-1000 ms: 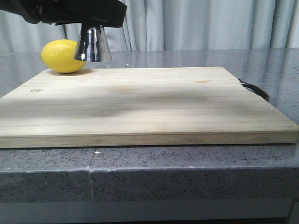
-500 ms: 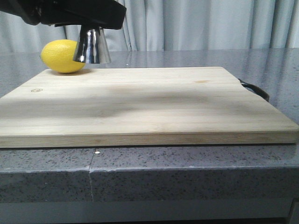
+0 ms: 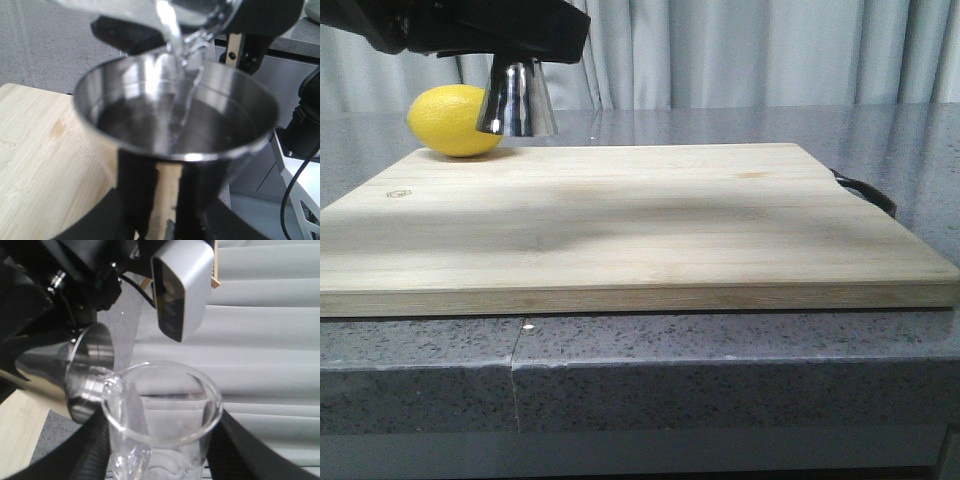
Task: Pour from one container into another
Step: 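Tilt the beaker with the right gripper, pouring liquid into the jigger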
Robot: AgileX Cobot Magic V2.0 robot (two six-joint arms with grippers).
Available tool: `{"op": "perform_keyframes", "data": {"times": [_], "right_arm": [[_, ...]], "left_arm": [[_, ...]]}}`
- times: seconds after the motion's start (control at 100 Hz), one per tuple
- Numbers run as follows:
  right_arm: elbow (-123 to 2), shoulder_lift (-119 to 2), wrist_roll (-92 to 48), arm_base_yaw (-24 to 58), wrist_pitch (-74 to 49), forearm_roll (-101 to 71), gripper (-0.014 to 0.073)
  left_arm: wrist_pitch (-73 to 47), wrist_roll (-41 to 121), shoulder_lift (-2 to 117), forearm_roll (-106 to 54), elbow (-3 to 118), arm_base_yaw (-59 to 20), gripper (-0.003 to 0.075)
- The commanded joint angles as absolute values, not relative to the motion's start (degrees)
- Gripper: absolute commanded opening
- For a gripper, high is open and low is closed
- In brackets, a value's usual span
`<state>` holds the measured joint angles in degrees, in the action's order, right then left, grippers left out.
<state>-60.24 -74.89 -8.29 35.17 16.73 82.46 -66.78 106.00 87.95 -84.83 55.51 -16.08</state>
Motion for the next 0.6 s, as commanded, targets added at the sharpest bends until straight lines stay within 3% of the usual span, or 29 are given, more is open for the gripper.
{"op": "perform_keyframes", "data": {"times": [0.0, 0.59], "right_arm": [[-62.48, -72.86, -8.86, 35.11, 17.46, 81.51, 0.0192], [-62.48, -72.86, -8.75, 35.11, 17.15, 78.22, 0.0192]], "left_arm": [[-73.19, 105.56, 85.63, -88.75, 57.27, -16.67, -0.002], [-73.19, 105.56, 85.63, -88.73, 57.27, -16.67, -0.002]]}}
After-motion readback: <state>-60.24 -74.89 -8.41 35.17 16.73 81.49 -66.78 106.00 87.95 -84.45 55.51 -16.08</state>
